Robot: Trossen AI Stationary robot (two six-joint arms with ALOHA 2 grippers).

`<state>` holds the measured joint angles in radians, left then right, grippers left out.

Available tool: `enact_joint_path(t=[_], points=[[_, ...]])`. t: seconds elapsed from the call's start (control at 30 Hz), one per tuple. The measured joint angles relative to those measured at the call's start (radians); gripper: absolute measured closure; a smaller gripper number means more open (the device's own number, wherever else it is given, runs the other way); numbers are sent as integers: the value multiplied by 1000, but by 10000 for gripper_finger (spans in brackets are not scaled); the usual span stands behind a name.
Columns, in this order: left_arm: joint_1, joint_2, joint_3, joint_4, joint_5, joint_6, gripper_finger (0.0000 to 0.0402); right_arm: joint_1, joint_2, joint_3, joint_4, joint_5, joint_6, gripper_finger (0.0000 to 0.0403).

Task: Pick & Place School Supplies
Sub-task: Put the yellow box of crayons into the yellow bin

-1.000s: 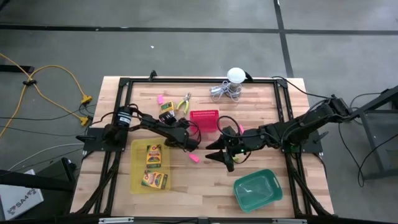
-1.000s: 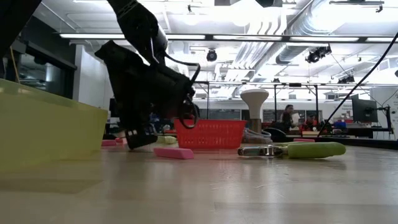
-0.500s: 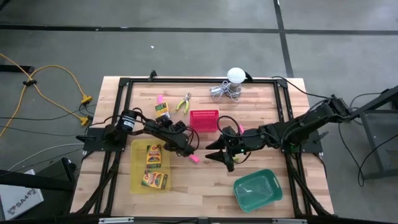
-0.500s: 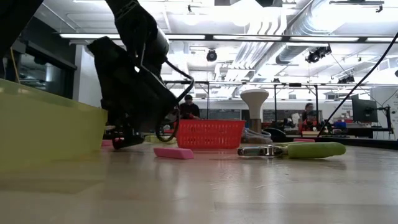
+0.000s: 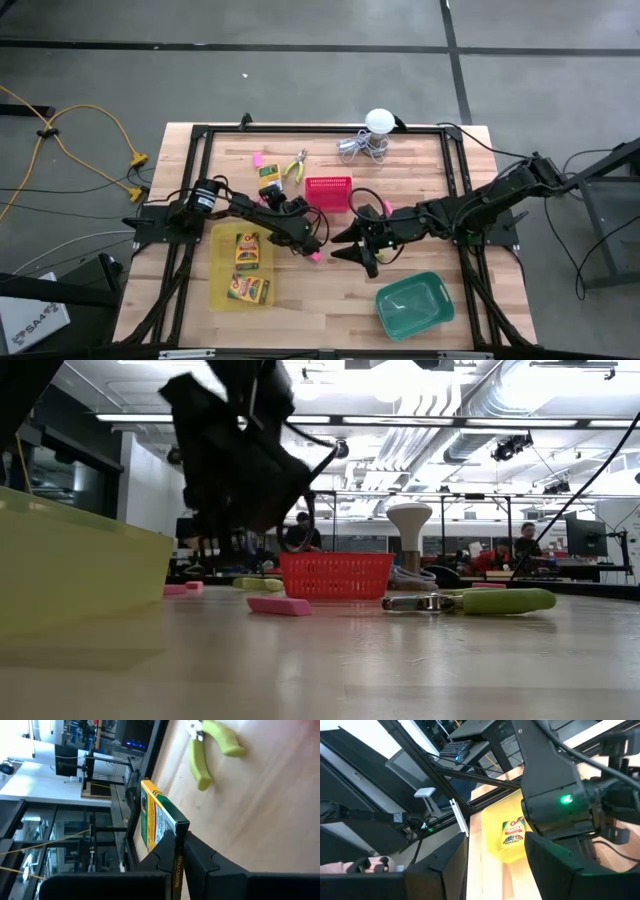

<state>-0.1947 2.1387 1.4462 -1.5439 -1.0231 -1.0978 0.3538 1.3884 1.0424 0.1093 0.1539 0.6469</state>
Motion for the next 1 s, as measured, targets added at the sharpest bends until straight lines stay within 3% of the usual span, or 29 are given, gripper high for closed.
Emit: enact_joint_path(t=[0.37,0.63,1.0], points=[[-93,-55,82,-27,41,1,386,18,0,0,-1,-7,-46,211],[-204,-128,83,-28,163,-44,387,32,0,0,-1,-32,-66,211],[-364,-135,83,-29,283,-90,389,85,0,0,-1,-34,-155,211]])
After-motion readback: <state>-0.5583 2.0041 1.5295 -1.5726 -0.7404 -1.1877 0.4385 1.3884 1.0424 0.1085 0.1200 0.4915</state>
